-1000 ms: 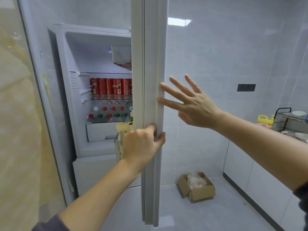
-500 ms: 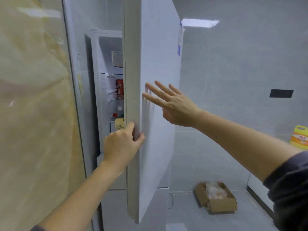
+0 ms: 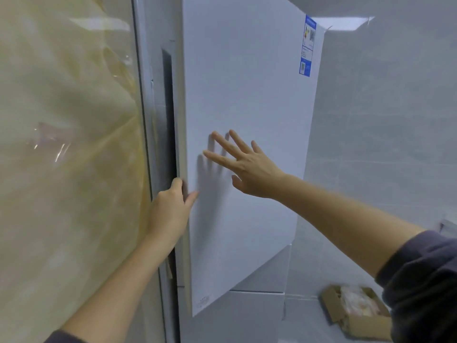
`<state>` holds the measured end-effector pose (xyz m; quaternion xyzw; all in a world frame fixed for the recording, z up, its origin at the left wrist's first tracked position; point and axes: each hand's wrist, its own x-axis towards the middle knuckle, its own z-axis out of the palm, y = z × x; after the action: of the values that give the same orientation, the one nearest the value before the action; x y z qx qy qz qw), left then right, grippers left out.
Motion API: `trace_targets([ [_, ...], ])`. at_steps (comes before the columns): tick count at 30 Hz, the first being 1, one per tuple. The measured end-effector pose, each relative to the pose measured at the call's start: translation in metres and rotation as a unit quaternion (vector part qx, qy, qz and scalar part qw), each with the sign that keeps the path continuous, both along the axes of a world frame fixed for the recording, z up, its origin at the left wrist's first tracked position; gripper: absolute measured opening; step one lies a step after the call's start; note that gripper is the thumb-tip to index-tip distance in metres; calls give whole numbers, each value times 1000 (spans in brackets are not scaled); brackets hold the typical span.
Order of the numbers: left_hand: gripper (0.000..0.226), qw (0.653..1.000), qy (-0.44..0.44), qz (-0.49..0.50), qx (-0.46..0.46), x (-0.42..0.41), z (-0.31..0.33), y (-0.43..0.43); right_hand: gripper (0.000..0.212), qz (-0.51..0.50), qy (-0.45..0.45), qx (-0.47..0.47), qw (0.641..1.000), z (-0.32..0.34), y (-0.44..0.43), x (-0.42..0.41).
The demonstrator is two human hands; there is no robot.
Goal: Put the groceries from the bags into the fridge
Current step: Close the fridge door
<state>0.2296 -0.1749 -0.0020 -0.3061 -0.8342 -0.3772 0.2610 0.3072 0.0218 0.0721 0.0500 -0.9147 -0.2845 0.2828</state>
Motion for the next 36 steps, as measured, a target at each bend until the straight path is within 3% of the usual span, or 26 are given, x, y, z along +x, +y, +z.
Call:
trace_targets([
  [12,37,998,-47,34,14,-135,-5,19,89,-108,-5,-51,993,-25,16,-110],
  [19,53,994,-93,49,-33,-192,-11,51,89,-153,-10,-73,985,-32,22,-155],
  [28,52,988,-149,37,-18,-236,-9,81,88,-200,17,-93,975,-37,47,-179],
  [36,57,984,-175,17,-9,-271,-10,98,91,-259,-13,-108,960,-44,70,-192],
])
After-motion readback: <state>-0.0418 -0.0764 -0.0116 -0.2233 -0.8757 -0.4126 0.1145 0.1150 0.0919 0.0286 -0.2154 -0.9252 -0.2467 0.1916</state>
